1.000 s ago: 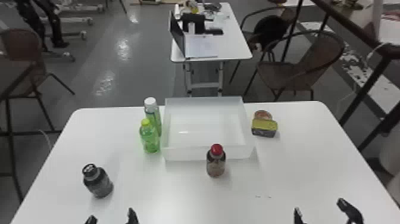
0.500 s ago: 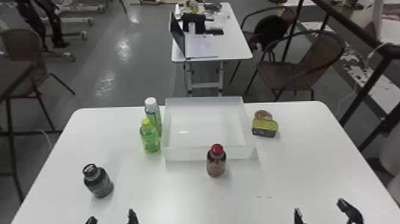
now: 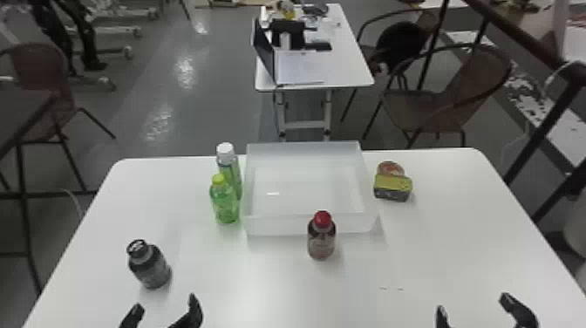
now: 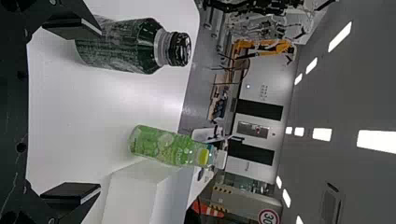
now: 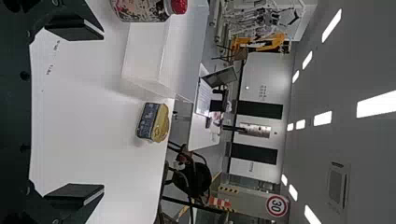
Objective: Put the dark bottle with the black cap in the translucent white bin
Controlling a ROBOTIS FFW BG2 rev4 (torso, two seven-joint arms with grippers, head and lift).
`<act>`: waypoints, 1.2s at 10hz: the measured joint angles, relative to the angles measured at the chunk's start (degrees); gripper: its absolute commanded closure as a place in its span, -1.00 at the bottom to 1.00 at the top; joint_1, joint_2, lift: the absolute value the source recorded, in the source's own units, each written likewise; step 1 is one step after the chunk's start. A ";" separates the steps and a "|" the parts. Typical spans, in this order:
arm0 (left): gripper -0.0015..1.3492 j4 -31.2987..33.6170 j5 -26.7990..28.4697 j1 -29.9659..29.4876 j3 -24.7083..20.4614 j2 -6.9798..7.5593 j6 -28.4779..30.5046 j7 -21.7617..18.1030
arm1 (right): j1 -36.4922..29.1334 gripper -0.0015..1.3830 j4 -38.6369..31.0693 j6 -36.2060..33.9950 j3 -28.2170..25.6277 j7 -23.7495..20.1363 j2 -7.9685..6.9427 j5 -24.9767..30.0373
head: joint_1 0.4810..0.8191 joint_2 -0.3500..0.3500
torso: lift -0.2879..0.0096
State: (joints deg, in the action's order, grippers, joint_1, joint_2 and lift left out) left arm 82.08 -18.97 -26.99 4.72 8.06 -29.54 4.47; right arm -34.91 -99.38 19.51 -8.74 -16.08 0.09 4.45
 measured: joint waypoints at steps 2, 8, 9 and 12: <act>-0.79 -2.91 -0.67 2.32 -1.10 0.80 0.23 0.09 | 0.57 -0.80 0.54 0.00 0.41 -0.01 0.00 -0.13 | 0.27 0.26 | 0.86; -0.78 -12.63 -0.68 11.21 -2.89 4.39 2.45 -2.24 | 2.52 -0.80 2.47 0.01 0.53 -2.08 0.00 -0.14 | 0.27 0.45 | 0.86; -0.77 -14.29 -0.89 12.65 -3.23 4.66 2.88 -3.15 | 2.71 -0.80 2.78 0.01 0.49 -2.22 0.00 -0.23 | 0.27 0.47 | 0.86; -0.75 -19.76 0.75 17.90 -5.20 5.02 5.22 -7.09 | 3.14 -0.80 3.36 0.01 0.48 -2.81 0.00 -0.42 | 0.27 0.51 | 0.86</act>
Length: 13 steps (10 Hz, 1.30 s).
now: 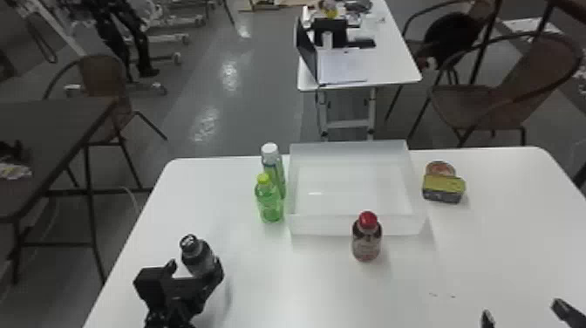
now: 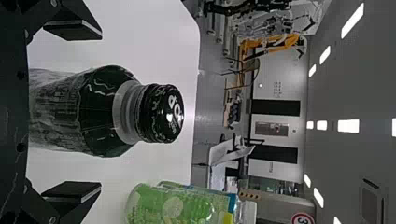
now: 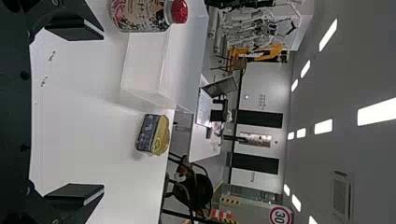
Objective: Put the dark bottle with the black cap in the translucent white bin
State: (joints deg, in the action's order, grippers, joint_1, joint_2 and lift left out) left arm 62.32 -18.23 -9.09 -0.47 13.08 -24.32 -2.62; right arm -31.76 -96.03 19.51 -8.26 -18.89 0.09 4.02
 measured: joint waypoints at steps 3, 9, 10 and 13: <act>0.25 -4.14 2.81 4.33 -1.75 0.01 2.51 -1.93 | 0.25 -0.80 0.41 0.00 0.00 -0.27 0.00 -0.10 | 0.27 0.54 | 0.86; 0.23 3.79 5.22 2.43 -1.43 -1.38 5.76 -1.51 | 0.07 -0.80 0.81 0.00 -0.09 -0.45 0.00 -0.59 | 0.27 0.41 | 0.86; 0.23 10.72 5.74 0.93 -0.43 -1.48 10.02 -1.44 | 0.11 -0.80 0.94 0.00 -0.09 -0.45 0.00 -0.74 | 0.27 0.37 | 0.86; 0.23 25.29 3.20 2.60 4.08 -1.75 23.43 -6.46 | 0.19 -0.80 1.36 -0.01 -0.09 -0.51 0.00 -1.47 | 0.27 0.01 | 0.86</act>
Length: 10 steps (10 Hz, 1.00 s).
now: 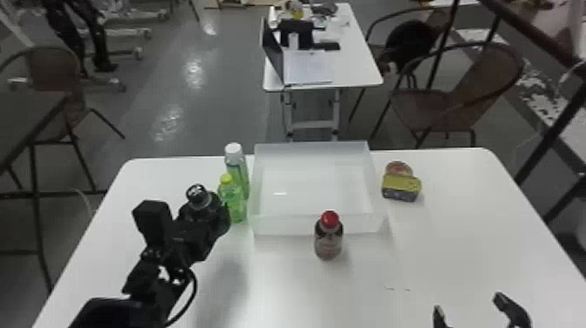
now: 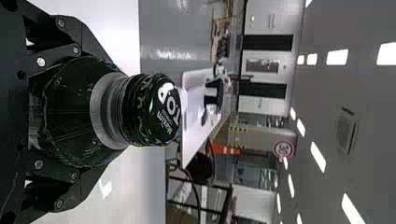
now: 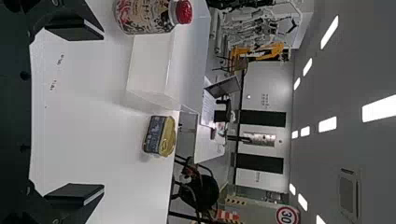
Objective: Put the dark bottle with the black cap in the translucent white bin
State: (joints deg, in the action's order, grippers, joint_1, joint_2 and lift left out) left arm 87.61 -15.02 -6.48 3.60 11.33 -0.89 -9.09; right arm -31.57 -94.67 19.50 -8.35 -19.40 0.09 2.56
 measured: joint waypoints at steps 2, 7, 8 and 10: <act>0.23 1.43 -0.59 5.82 3.18 0.08 7.90 -5.17 | 0.57 -0.80 0.34 -0.39 0.00 -0.86 0.00 0.01 | 0.27 -0.16 | 0.86; 0.23 -21.87 8.00 23.52 6.95 -3.40 4.45 -21.56 | 2.04 -0.80 1.76 -1.02 0.04 -1.78 0.00 -0.05 | 0.27 -0.39 | 0.86; 0.23 -27.69 9.02 26.76 7.17 -3.99 2.94 -22.49 | 2.28 -0.80 2.06 -1.07 0.08 -1.85 0.00 -0.02 | 0.27 -0.38 | 0.86; 0.23 -37.14 10.55 32.06 8.15 -4.40 1.37 -24.44 | 3.08 -0.80 2.85 -1.17 0.09 -2.44 0.00 0.06 | 0.27 -0.37 | 0.86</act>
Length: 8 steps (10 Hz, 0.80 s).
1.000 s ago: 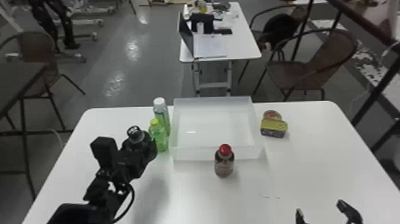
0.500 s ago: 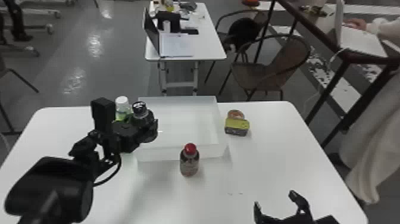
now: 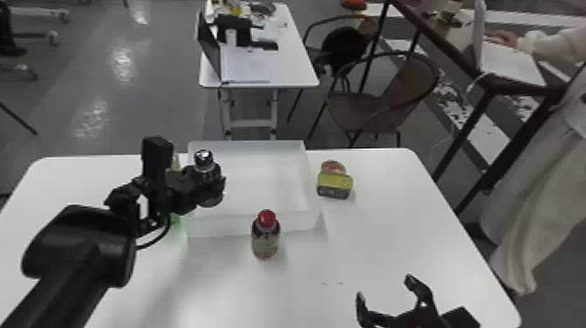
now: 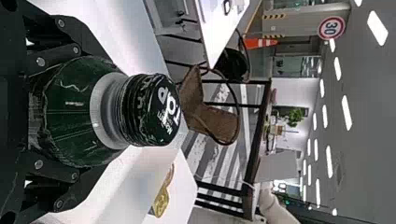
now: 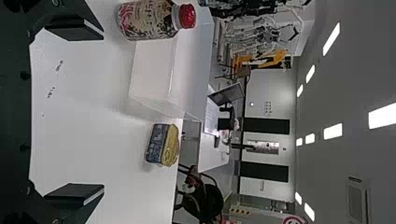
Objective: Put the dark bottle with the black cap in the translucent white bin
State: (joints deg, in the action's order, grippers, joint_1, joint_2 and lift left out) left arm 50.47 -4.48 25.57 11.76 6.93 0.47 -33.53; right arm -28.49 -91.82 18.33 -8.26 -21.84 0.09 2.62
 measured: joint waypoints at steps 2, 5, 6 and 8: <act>-0.19 -5.50 0.76 2.39 0.40 -0.89 -1.46 -0.03 | 0.55 -0.80 0.59 -0.13 -0.01 -0.48 0.00 0.09 | 0.27 -0.36 | 0.86; -0.86 -5.88 0.01 2.04 -1.53 -3.08 -2.69 0.53 | 0.25 -0.80 0.51 -0.13 -0.11 -0.63 0.00 -0.39 | 0.27 -0.41 | 0.86; -0.81 -5.81 -0.77 2.31 -0.99 -3.06 -2.57 0.34 | 0.27 -0.80 0.49 -0.13 -0.22 -0.93 0.00 -0.45 | 0.27 -0.42 | 0.86; -0.81 -2.78 -2.91 0.89 -0.72 -2.25 -4.14 0.41 | 0.08 -0.80 0.07 -0.13 -0.51 -1.20 0.00 -0.22 | 0.27 -0.42 | 0.86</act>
State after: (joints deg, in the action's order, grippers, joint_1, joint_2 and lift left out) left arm 47.70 -7.39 26.46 11.04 4.68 -3.67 -33.11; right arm -28.42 -91.76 18.19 -8.77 -23.03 0.09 2.39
